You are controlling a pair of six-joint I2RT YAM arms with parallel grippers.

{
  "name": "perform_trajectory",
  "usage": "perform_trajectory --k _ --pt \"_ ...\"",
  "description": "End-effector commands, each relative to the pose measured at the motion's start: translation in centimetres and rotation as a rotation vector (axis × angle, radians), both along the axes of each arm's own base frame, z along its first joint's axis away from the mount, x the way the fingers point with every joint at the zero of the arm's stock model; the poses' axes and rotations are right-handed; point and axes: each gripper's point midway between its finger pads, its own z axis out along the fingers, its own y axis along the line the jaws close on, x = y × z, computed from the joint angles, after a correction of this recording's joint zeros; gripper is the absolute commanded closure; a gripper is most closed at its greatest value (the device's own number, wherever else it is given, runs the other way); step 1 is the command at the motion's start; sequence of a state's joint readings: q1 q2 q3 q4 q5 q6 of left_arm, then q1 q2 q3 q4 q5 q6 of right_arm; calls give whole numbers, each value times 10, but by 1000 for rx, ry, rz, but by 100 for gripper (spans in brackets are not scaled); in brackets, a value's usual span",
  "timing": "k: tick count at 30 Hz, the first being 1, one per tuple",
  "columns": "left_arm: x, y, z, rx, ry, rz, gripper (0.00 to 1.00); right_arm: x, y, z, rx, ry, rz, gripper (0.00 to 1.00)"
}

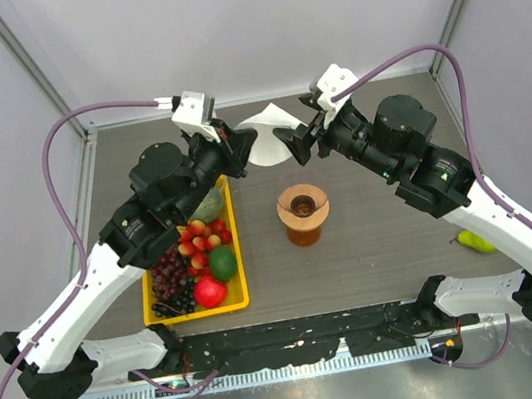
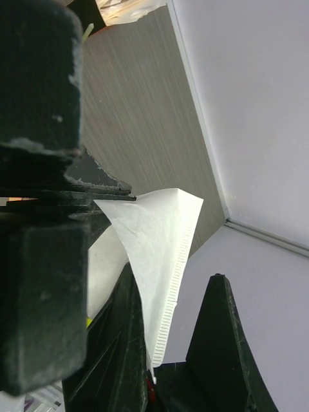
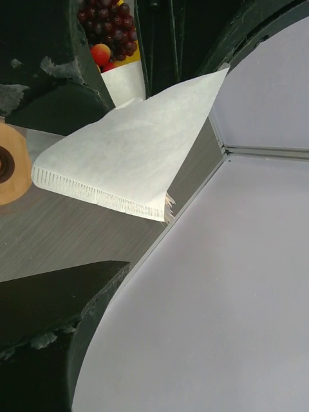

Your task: Place the coffee filter in the dripper

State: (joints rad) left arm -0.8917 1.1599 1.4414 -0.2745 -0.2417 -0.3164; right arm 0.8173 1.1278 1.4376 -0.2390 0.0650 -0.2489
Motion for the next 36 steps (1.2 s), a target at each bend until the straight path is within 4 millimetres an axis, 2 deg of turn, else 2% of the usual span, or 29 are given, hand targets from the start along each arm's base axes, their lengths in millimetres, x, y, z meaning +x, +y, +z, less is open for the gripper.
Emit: perform_trajectory --k 1,9,19,24,26,28,29,32,36 --pt "-8 1 35 -83 -119 -14 100 -5 -2 23 80 -32 4 25" --pt "-11 -1 39 -79 -147 0 100 -6 0 19 87 -4 10 60" --pt "-8 -3 37 -54 -149 23 88 -7 3 26 98 -10 29 79" --pt "-10 -8 35 -44 -143 6 84 -6 4 27 97 -17 27 82" --pt "-10 -8 35 -43 -140 8 85 -5 3 27 96 -18 13 48" --pt "-8 -7 34 -43 -131 20 91 -5 1 27 86 -26 7 40" --pt "-7 -6 32 -38 -125 27 92 -4 -1 27 84 -30 -1 40" --pt "-5 -7 27 -27 -109 35 94 -1 -5 27 68 -47 -33 58" --pt "-8 -10 27 -30 -107 16 92 3 -7 26 68 -44 -61 70"
